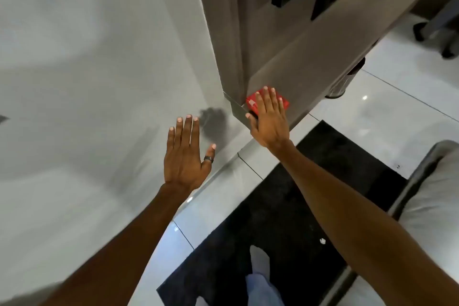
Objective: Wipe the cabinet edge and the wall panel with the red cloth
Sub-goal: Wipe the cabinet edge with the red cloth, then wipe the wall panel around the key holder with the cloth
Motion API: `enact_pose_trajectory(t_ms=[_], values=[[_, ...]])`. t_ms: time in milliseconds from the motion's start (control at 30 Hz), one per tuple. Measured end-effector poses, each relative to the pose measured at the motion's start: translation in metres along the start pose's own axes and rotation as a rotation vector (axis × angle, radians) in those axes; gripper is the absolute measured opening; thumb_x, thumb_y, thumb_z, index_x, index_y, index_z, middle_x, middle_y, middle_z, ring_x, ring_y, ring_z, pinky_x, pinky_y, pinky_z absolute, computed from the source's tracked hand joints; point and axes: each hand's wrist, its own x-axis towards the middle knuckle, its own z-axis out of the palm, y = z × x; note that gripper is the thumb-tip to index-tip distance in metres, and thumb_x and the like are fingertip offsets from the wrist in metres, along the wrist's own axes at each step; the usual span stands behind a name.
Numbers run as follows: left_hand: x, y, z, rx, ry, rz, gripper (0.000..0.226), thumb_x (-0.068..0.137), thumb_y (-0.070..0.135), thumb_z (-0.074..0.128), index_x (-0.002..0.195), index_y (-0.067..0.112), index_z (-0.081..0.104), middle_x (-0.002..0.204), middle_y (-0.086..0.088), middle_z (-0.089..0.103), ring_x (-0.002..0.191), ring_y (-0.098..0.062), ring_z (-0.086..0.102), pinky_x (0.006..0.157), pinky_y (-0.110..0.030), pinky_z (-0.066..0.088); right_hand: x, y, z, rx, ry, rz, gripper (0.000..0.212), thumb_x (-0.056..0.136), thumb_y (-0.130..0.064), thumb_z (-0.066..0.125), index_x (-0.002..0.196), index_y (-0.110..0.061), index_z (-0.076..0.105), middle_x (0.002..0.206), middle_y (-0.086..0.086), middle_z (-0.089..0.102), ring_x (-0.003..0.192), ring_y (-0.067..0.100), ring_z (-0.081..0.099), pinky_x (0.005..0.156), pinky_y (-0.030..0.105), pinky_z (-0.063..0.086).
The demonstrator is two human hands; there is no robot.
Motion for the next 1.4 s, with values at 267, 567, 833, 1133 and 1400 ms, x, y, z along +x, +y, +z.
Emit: enact_pose_trajectory(t_ms=[267,567,833,1133,1400], values=[[0.023,-0.005,0.065,0.035,-0.057,0.040,0.078,0.101,0.058,0.024,0.162,0.010,0.014,0.169,-0.011,0.008,0.157,-0.030,-0.001,0.129,-0.044,0.003,0.043,0.036,0.047,-0.169,-0.097,0.076,0.099,0.096,-0.067,0.057,0.164,-0.015,0.008,0.173,0.016,0.004,0.161,0.041,0.002,0.130,0.056,0.000],[-0.052,-0.035,0.011,0.033,-0.038,0.007,0.078,0.100,0.060,0.011,0.163,0.013,0.010,0.170,-0.009,0.000,0.157,-0.027,-0.008,0.129,-0.044,0.001,-0.041,-0.029,0.019,0.208,-0.155,0.279,0.070,0.095,-0.005,0.066,0.157,-0.015,0.036,0.163,0.013,0.037,0.151,0.036,0.034,0.129,0.054,0.027],[-0.123,-0.130,-0.134,0.053,0.408,-0.027,0.066,0.104,0.043,0.038,0.158,0.006,0.029,0.168,-0.014,0.017,0.157,-0.032,0.006,0.128,-0.050,0.012,-0.109,-0.260,-0.040,1.637,-0.285,0.584,0.042,0.096,0.008,0.058,0.132,-0.015,0.063,0.119,0.008,0.070,0.111,0.027,0.065,0.110,0.050,0.048],[-0.253,-0.273,-0.289,0.270,0.930,-0.228,0.065,0.102,0.036,0.045,0.157,0.006,0.030,0.167,-0.014,0.018,0.157,-0.034,0.008,0.128,-0.049,0.007,-0.167,-0.526,-0.126,1.371,0.201,-0.424,0.059,0.101,-0.009,0.056,0.152,-0.037,0.044,0.150,-0.032,0.049,0.141,-0.006,0.046,0.114,0.012,0.040],[-0.306,-0.348,-0.318,0.343,1.029,-0.370,0.064,0.103,0.037,0.041,0.157,0.003,0.030,0.167,-0.017,0.018,0.157,-0.033,0.005,0.128,-0.051,0.009,-0.166,-0.624,-0.079,0.539,0.602,-0.907,0.071,0.090,0.004,0.058,0.157,-0.008,0.038,0.167,0.013,0.031,0.158,0.036,0.023,0.127,0.061,0.026]])
